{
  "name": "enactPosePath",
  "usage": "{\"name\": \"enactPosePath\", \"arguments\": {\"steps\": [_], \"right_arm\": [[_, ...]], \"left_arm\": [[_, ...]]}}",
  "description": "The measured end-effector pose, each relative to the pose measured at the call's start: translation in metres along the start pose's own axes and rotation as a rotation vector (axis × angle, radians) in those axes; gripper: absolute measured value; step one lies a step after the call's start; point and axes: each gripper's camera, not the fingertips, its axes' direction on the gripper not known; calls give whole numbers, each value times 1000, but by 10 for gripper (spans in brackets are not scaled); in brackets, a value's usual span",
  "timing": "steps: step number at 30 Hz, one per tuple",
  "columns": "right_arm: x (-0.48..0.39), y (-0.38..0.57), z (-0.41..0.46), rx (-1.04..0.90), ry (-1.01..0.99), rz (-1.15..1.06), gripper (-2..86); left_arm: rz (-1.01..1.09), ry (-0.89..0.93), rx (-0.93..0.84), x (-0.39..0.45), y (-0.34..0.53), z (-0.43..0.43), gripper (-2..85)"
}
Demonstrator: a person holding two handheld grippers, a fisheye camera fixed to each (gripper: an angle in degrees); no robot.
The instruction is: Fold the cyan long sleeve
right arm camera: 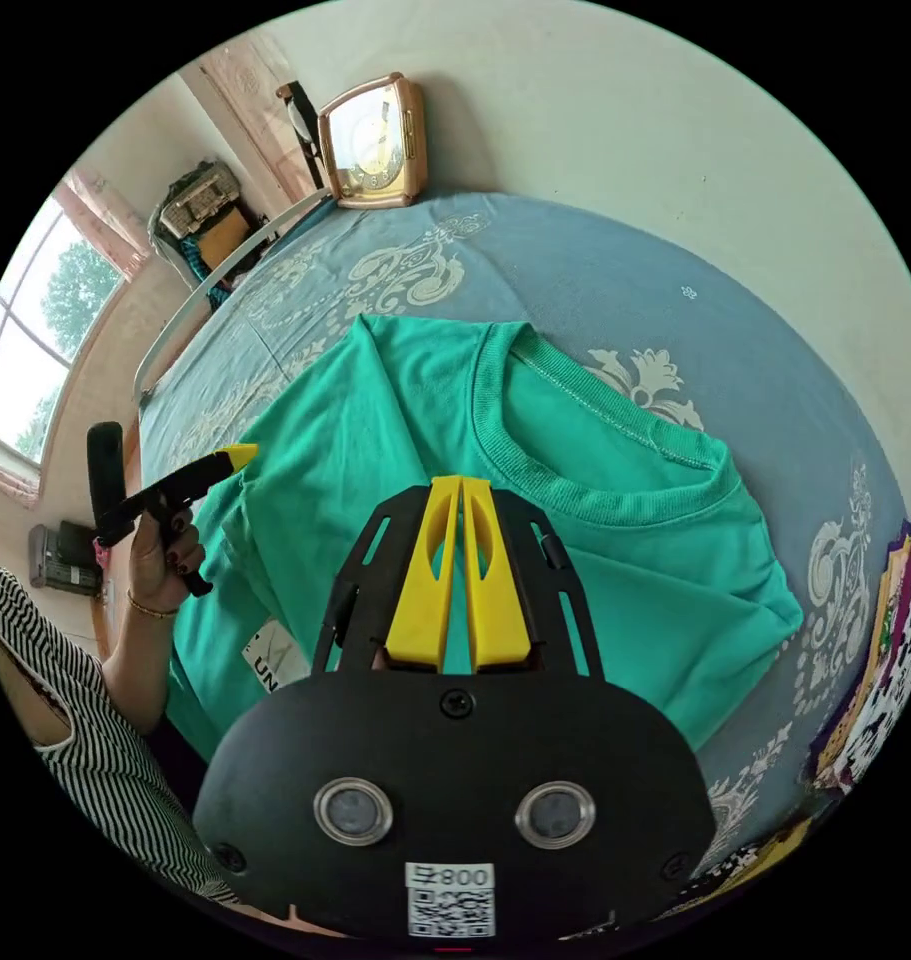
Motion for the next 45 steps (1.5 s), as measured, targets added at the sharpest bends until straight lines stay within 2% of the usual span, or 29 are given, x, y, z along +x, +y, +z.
{"name": "enactPosePath", "arguments": {"steps": [2, 5, 8, 13, 17, 21, 24, 27, 30, 33, 36, 39, 41, 45], "right_arm": [[23, 30, -39, 57, 192, 64, 1], [74, 70, -71, 40, 338, 196, 1], [129, 99, -79, -7, 324, 325, 1], [186, 114, -62, -114, 287, 393, 0], [209, 138, -83, -72, 210, 444, 1], [206, 167, -109, 5, 205, 497, 3], [174, 211, -153, 136, 181, 494, 9], [124, 275, -179, 251, 140, 479, 25], [84, 329, -178, 271, 222, 497, 51], [73, 352, -169, 249, 223, 477, 64], [77, 356, -169, 206, 182, 461, 73], [74, 364, -169, 147, 262, 445, 74], [76, 376, -172, 135, 303, 466, 74], [89, 392, -174, 155, 233, 498, 73]], "left_arm": [[14, 48, -17, 13, -3, 21, 2], [11, 63, -59, 30, -5, 52, 2], [36, 68, -67, 51, -9, 77, 2], [24, 14, -114, 79, -12, 122, 2], [16, -17, -134, 106, -14, 159, 2], [91, -11, -104, 141, -15, 184, 4], [190, 90, -94, 176, -15, 211, 9], [308, 263, -199, 219, -12, 259, 21], [354, 258, -276, 271, -15, 311, 40], [419, 349, -334, 334, -29, 373, 56], [551, 317, -428, 405, -50, 451, 62], [666, 314, -498, 473, -66, 533, 67], [729, 261, -554, 520, -72, 599, 69], [817, 134, -653, 575, -72, 689, 70]]}}
